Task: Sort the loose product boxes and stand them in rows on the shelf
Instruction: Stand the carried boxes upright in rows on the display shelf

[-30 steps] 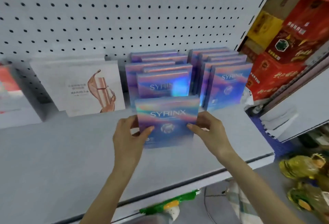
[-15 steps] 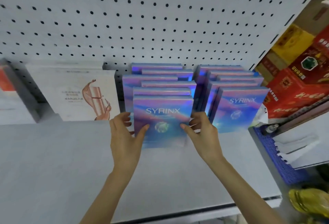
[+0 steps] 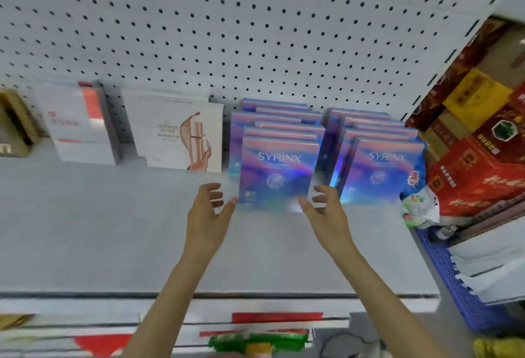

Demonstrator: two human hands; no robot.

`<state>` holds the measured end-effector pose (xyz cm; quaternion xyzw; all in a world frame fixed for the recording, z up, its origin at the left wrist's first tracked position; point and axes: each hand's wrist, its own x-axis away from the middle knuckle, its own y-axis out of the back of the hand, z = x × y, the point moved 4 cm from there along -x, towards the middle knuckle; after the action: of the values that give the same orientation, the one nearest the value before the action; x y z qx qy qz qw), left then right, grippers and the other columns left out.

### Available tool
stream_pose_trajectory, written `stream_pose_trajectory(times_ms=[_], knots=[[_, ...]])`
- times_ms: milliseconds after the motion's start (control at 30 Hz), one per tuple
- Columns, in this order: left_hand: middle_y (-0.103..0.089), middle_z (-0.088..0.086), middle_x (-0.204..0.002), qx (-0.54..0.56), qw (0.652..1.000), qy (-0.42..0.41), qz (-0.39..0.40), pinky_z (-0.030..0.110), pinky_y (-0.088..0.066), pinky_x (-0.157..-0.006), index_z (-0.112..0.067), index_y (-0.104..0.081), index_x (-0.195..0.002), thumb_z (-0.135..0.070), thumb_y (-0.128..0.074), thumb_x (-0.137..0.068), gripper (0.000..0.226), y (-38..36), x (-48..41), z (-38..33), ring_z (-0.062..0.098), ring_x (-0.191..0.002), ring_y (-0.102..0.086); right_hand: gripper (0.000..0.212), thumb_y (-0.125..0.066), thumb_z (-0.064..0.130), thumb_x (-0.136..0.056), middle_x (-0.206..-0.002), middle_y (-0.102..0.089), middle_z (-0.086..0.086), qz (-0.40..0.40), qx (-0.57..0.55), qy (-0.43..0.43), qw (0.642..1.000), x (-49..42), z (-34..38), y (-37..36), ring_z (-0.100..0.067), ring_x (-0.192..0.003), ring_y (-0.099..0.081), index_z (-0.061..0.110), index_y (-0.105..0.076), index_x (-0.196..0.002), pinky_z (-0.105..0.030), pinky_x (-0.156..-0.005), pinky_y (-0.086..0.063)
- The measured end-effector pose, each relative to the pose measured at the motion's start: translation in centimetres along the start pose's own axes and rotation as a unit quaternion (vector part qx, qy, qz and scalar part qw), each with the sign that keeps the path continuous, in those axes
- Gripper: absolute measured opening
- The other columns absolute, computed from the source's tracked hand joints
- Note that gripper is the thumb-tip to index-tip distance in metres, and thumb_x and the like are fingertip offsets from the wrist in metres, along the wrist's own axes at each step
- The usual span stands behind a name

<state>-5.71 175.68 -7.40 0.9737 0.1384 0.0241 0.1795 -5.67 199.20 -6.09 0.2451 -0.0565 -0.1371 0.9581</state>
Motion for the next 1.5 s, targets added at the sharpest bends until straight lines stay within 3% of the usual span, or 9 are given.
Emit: stream_pose_trajectory(times_ms=[167,367,533,667,1033,1167,1267,1367,1500], knots=[[-0.059,0.0,-0.114,-0.017,1.0,-0.016,-0.011,0.001,-0.041,-0.066,-0.017,-0.053,-0.12,-0.023,-0.067,-0.087,0.037,7.0,7.3,1.9,0.012,-0.099,-0.057,0.038,-0.066,0.029,-0.089,-0.117,-0.057,-0.002,0.066,-0.004,0.065,0.996,7.6,2.8,-2.3,-0.009,-0.088,-0.057,0.022,-0.052,-0.124,-0.004,-0.073,-0.038],[-0.062,-0.009,-0.112,-0.049,0.996,-0.01,-0.069,0.027,-0.048,-0.09,-0.027,-0.058,-0.115,-0.027,-0.066,-0.087,0.029,20.3,16.8,7.6,0.007,-0.105,-0.058,0.044,-0.056,0.047,-0.091,-0.132,-0.046,0.012,0.244,0.049,0.189,0.95,20.4,7.1,-11.6,-0.006,-0.123,-0.044,0.034,-0.047,-0.132,-0.025,-0.104,-0.034],[-0.067,-0.01,-0.106,-0.061,0.99,0.05,-0.116,0.023,-0.049,-0.083,-0.037,-0.06,-0.109,-0.03,-0.065,-0.088,0.023,31.5,22.3,11.6,0.007,-0.101,-0.063,0.057,-0.042,0.068,-0.079,-0.129,-0.042,0.024,0.327,0.036,0.21,0.921,29.4,10.5,-19.2,0.003,-0.124,-0.037,0.043,-0.042,-0.131,-0.025,-0.109,-0.029],[-0.067,-0.016,-0.11,-0.029,0.982,0.057,-0.177,0.026,-0.05,-0.088,-0.035,-0.062,-0.114,-0.045,-0.064,-0.085,0.031,39.2,23.7,13.6,0.001,-0.1,-0.063,0.034,-0.053,0.048,-0.091,-0.119,-0.039,0.041,0.381,0.008,0.206,0.901,32.8,14.2,-25.6,0.011,-0.121,-0.035,0.055,-0.036,-0.119,-0.024,-0.108,-0.03],[-0.067,-0.024,-0.108,0.03,0.969,0.078,-0.233,0.007,-0.047,-0.082,-0.039,-0.061,-0.114,-0.057,-0.061,-0.079,0.04,63.3,18.7,24.2,-0.006,-0.102,-0.062,0.042,-0.061,0.04,-0.09,-0.129,-0.05,0.024,0.4,-0.046,0.231,0.886,41.3,27.8,-51.2,0.005,-0.122,-0.046,0.043,-0.046,-0.129,-0.027,-0.103,-0.043],[-0.068,-0.025,-0.104,0.041,0.967,0.111,-0.225,0.007,-0.046,-0.08,-0.04,-0.062,-0.108,-0.028,-0.066,-0.086,0.025,71.9,16.9,28.5,-0.005,-0.098,-0.063,0.058,-0.065,0.039,-0.087,-0.14,-0.045,0.017,0.422,-0.005,0.225,0.878,45.0,31.7,-60.8,-0.001,-0.13,-0.041,0.038,-0.041,-0.139,-0.038,-0.108,-0.041],[-0.068,-0.025,-0.098,0.038,0.966,0.131,-0.22,0.007,-0.047,-0.076,-0.038,-0.062,-0.103,-0.02,-0.067,-0.086,0.025,77.5,14.8,31.0,-0.002,-0.093,-0.065,0.062,-0.068,0.033,-0.086,-0.144,-0.041,0.02,0.422,0.008,0.216,0.88,46.1,34.5,-65.7,0.003,-0.13,-0.039,0.04,-0.039,-0.14,-0.027,-0.105,-0.041],[-0.068,-0.025,-0.098,0.039,0.963,0.144,-0.225,0.007,-0.047,-0.075,-0.039,-0.062,-0.102,-0.029,-0.069,-0.082,0.024,81.8,11.7,33.2,-0.001,-0.091,-0.065,0.059,-0.069,0.029,-0.086,-0.136,-0.042,0.023,0.406,0.015,0.183,0.895,45.6,36.9,-69.9,0.006,-0.12,-0.042,0.042,-0.04,-0.135,-0.016,-0.096,-0.04],[-0.066,-0.023,-0.102,0.04,0.961,0.138,-0.238,0.013,-0.05,-0.078,-0.041,-0.062,-0.103,-0.04,-0.066,-0.075,0.028,86.0,6.2,35.2,-0.001,-0.091,-0.064,0.057,-0.07,0.027,-0.085,-0.13,-0.048,0.018,0.372,0.01,0.175,0.912,43.3,40.1,-76.3,-0.004,-0.12,-0.048,0.04,-0.044,-0.133,-0.03,-0.1,-0.046]])
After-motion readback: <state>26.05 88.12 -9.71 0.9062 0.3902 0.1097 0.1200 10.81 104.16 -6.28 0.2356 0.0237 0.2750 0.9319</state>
